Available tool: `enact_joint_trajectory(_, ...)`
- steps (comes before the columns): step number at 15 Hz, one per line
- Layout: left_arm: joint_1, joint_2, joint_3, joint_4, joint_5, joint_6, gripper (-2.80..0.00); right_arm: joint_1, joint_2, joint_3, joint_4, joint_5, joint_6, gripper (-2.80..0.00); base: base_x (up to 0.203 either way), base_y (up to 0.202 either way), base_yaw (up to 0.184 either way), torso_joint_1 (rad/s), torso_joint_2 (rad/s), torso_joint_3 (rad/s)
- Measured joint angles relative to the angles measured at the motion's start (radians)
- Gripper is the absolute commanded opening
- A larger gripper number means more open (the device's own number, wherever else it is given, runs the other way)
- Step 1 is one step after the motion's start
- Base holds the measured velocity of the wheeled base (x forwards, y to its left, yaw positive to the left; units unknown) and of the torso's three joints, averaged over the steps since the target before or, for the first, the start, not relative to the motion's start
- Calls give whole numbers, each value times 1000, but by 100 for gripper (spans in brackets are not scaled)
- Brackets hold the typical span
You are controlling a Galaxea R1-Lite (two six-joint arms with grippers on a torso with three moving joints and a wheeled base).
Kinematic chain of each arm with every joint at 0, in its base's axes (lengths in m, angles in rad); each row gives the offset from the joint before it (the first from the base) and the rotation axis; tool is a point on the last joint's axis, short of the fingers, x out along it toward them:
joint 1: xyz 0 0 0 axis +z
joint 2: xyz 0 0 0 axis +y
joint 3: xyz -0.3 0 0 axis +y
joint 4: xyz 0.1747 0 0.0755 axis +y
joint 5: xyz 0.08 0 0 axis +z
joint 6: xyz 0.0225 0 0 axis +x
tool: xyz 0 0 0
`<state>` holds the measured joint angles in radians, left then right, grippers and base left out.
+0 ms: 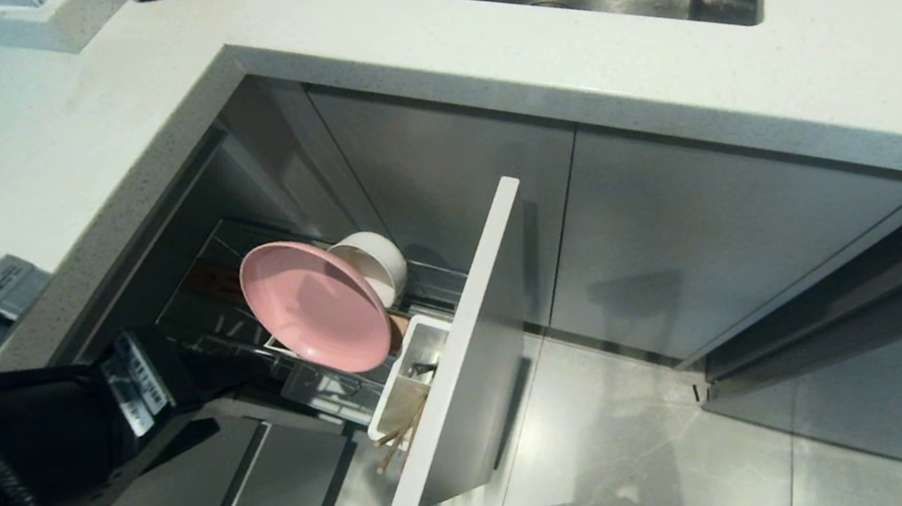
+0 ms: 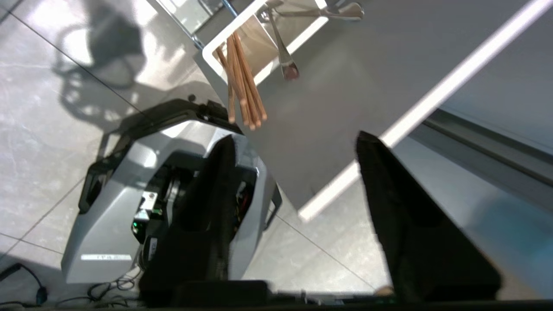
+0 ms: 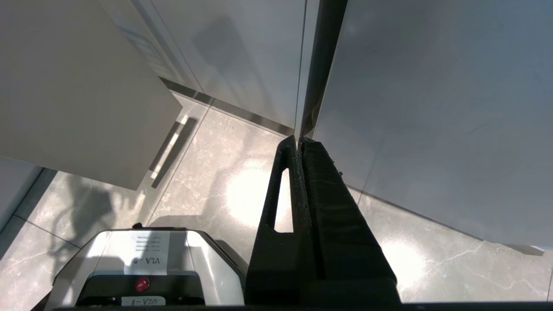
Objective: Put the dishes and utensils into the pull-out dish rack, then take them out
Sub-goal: Take the plate out of the cupboard
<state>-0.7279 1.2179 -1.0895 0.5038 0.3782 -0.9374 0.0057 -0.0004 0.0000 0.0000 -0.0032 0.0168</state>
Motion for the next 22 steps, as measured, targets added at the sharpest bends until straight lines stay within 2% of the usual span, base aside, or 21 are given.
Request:
enact_joint_trajectory(5, 28, 142, 33, -147, 82, -6, 0, 0, 0, 0, 0, 0, 0, -280, 0, 0, 0, 0, 0, 0)
enact_joint_trajectory(12, 130, 322, -6, -298, 89, 2, 0, 0, 0, 0, 0, 0, 0, -280, 0, 0, 0, 0, 0, 0)
enact_joint_trajectory(22, 188, 453, -128, -340, 88, 7, 0, 0, 0, 0, 0, 0, 0, -280, 0, 0, 0, 0, 0, 0)
